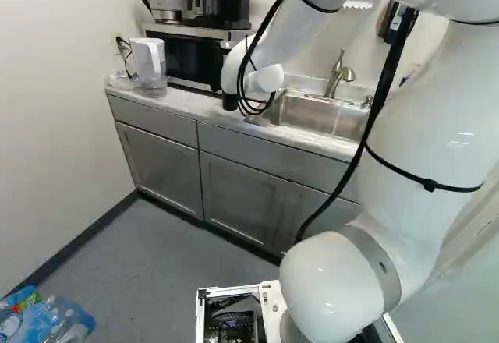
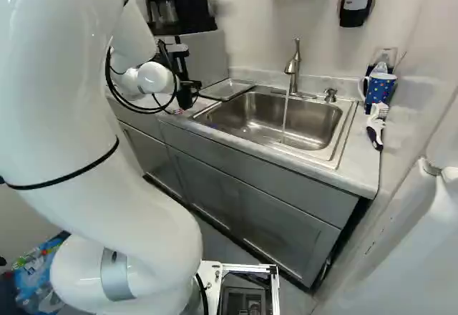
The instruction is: Rinse the cup and place it in the tray
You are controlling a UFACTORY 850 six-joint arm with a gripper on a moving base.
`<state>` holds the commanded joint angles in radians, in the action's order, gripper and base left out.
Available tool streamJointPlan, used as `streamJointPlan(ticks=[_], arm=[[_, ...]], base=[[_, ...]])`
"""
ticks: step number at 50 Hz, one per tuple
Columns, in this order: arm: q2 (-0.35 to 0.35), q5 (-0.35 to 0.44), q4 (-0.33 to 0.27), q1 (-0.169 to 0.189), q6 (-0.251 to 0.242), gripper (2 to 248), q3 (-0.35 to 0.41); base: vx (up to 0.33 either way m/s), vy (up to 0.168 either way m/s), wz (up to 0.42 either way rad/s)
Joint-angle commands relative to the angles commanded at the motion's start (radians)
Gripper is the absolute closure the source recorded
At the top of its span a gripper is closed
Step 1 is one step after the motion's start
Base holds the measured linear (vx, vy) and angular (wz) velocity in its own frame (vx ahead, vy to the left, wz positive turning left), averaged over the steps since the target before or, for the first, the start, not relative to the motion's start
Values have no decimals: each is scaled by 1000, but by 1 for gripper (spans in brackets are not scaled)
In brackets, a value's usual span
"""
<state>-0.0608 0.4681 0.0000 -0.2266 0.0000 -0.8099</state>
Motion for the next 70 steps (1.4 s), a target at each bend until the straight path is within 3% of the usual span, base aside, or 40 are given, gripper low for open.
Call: streamJointPlan(ticks=[38, 70], arm=[[-42, 201, 0, 0, 0, 3, 10], [-42, 207, 0, 0, 0, 3, 10]], base=[[0, 0, 0], [0, 0, 0]])
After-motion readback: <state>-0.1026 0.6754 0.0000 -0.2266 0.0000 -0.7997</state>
